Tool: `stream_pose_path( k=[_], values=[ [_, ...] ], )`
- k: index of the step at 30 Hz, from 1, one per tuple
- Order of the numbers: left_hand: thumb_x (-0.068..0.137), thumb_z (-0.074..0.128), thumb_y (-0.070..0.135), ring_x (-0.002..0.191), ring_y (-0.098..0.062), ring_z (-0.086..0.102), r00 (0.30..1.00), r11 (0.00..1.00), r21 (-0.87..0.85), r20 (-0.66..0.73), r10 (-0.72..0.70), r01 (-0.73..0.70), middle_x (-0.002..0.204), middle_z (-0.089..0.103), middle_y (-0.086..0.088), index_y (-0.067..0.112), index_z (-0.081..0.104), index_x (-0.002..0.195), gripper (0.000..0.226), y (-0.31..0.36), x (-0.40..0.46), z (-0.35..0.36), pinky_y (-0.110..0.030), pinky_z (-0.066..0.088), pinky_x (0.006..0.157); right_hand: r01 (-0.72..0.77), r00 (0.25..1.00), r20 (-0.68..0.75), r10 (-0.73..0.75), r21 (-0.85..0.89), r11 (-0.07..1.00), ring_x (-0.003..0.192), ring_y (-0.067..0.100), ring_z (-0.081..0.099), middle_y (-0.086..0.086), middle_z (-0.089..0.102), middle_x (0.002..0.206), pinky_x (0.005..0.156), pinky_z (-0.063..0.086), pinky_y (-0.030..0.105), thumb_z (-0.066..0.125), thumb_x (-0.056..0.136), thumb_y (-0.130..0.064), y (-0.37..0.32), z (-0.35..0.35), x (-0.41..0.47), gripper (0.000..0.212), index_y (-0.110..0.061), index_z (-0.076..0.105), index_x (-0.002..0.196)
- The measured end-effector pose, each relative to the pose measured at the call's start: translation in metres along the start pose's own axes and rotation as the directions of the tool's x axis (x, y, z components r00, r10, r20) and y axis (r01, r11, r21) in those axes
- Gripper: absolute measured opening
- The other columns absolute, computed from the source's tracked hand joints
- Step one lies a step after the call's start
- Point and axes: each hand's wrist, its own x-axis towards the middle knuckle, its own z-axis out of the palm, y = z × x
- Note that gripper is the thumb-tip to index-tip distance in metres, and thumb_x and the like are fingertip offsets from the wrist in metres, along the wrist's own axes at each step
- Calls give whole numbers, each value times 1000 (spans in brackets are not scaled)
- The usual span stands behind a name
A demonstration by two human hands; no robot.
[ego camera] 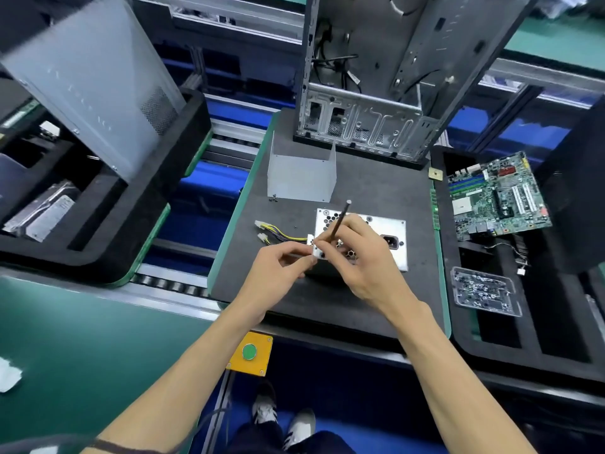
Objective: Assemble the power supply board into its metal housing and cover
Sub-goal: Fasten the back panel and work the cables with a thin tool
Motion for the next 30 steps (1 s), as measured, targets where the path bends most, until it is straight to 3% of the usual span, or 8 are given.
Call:
stream_pose_path(
  k=[6,9,11,16,21,24,27,30],
  values=[
    [92,71,14,90,-16,72,997,1000,-13,70,29,-29,89,77,4,25,78,94,13,-1,7,-6,-29,61,79,-81,992,103,80,8,997,98,7,70,-13,73,108,86,58,34,58,100,-22,-12,-9,-5,28,-19,73,123],
    [92,71,13,89,-16,73,995,999,-28,96,24,-21,88,77,3,23,78,94,12,-1,8,-8,-26,60,76,-115,986,122,116,-12,993,99,12,72,-7,77,109,89,57,35,61,98,-18,-14,-13,-5,28,-17,75,123],
    [91,72,11,89,-17,73,994,999,-36,106,27,-23,88,77,2,23,78,92,13,0,9,-8,-25,60,76,-112,989,99,110,12,994,100,9,73,-12,76,108,88,58,30,65,96,-15,-13,-14,-4,24,-14,78,115],
    [91,73,12,89,-18,73,992,999,-46,122,24,-19,90,77,0,18,79,95,9,1,11,-10,-23,59,75,-19,998,-53,15,-74,997,87,8,75,-8,79,97,72,60,30,76,90,-8,-7,-7,-6,15,-10,81,104],
    [90,74,12,90,-20,73,993,999,-38,118,18,-14,92,76,-2,17,79,97,10,1,12,-11,-26,60,77,65,974,-203,-104,-188,980,68,16,72,1,78,81,60,57,33,72,94,-23,0,7,-8,17,-10,82,99],
    [90,74,13,90,-18,73,992,999,-30,128,23,-19,91,77,-1,19,79,97,10,1,13,-12,-28,61,79,-18,982,-191,8,-55,998,72,13,71,-1,77,87,64,58,36,68,96,-24,4,10,-10,18,-13,80,104],
    [91,73,14,92,-17,73,989,999,-26,147,33,-30,93,77,0,22,80,97,12,2,14,-13,-27,60,79,-107,989,-85,117,112,988,85,10,73,-5,77,100,78,61,38,65,99,-20,2,12,-10,23,-19,75,119],
    [91,71,11,89,-13,73,986,998,-39,157,47,-41,90,78,2,33,80,92,24,3,14,-13,-25,60,79,-136,990,-20,143,189,972,96,6,73,-15,75,107,90,58,27,63,99,-12,-1,11,-11,32,-22,70,128]
  ],
)
